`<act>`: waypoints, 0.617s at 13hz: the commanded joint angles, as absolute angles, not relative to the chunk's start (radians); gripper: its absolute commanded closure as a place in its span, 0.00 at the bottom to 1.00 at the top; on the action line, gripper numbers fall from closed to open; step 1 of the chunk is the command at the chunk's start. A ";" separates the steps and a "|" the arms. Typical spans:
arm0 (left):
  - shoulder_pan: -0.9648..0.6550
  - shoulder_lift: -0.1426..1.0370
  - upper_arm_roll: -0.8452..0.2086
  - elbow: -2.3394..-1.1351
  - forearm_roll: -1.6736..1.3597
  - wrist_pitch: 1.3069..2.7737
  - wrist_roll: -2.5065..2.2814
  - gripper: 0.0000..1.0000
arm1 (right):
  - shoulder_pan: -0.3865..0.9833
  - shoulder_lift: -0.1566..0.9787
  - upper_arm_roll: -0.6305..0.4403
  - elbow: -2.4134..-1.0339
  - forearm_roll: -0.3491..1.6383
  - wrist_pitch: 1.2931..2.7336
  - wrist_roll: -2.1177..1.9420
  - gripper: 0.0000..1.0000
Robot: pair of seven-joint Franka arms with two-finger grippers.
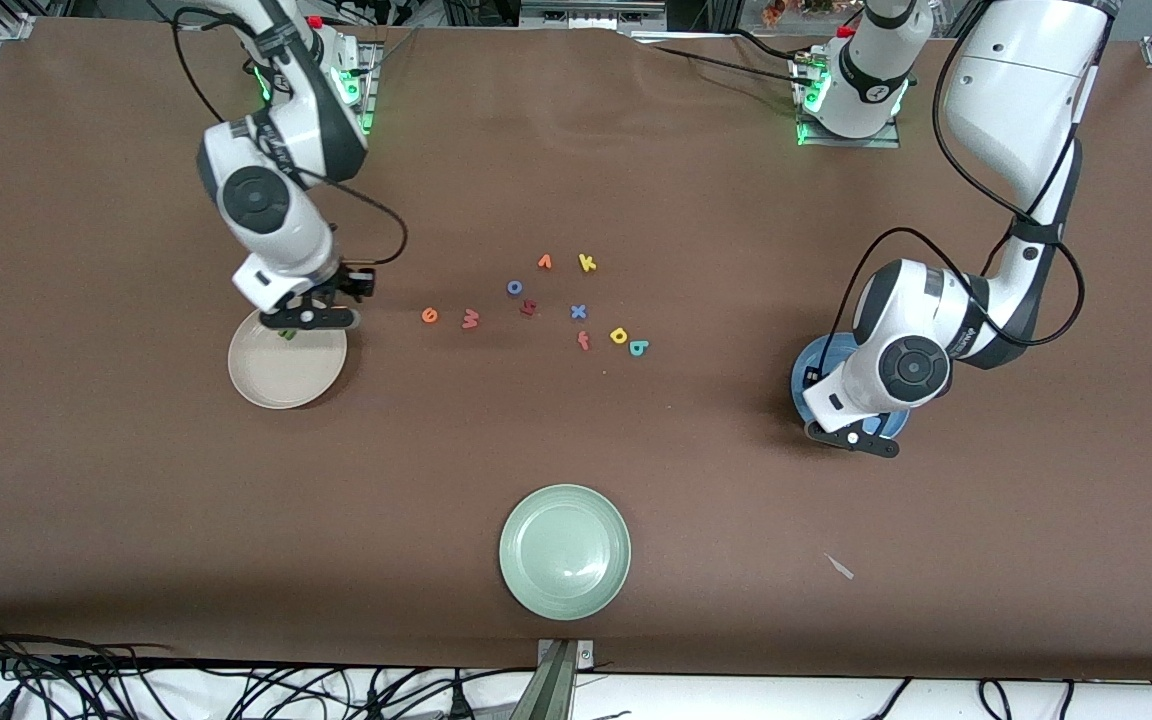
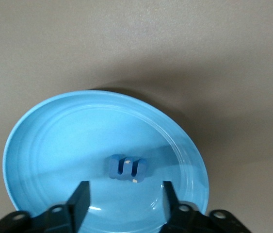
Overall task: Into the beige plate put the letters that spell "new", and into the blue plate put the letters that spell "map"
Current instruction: 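Place the green letter on the white plate while the left gripper places the blue letter, then grasp the orange letter with the right gripper while the left gripper withdraws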
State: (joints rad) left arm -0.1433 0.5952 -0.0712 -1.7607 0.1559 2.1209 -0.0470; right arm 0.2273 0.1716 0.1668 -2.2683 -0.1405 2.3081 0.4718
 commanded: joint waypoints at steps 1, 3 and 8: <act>-0.146 0.539 -0.089 -1.769 0.170 2.095 -0.037 0.00 | 0.221 0.212 0.222 -2.279 -0.135 2.397 0.602 0.44; -0.146 0.517 -0.138 -1.766 0.144 2.080 -0.057 0.00 | 0.227 0.257 0.258 -2.272 -0.137 2.463 0.687 0.44; -0.149 0.505 -0.199 -1.750 0.112 2.054 -0.175 0.00 | 0.282 0.344 0.259 -2.247 -0.152 2.542 0.784 0.44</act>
State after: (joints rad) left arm -0.1475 0.5200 -0.1979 -1.7493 0.1358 2.0730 -0.1527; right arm 0.2835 0.3209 0.2575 -2.2704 -0.1409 2.5315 0.7585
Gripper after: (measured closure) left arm 0.000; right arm 0.436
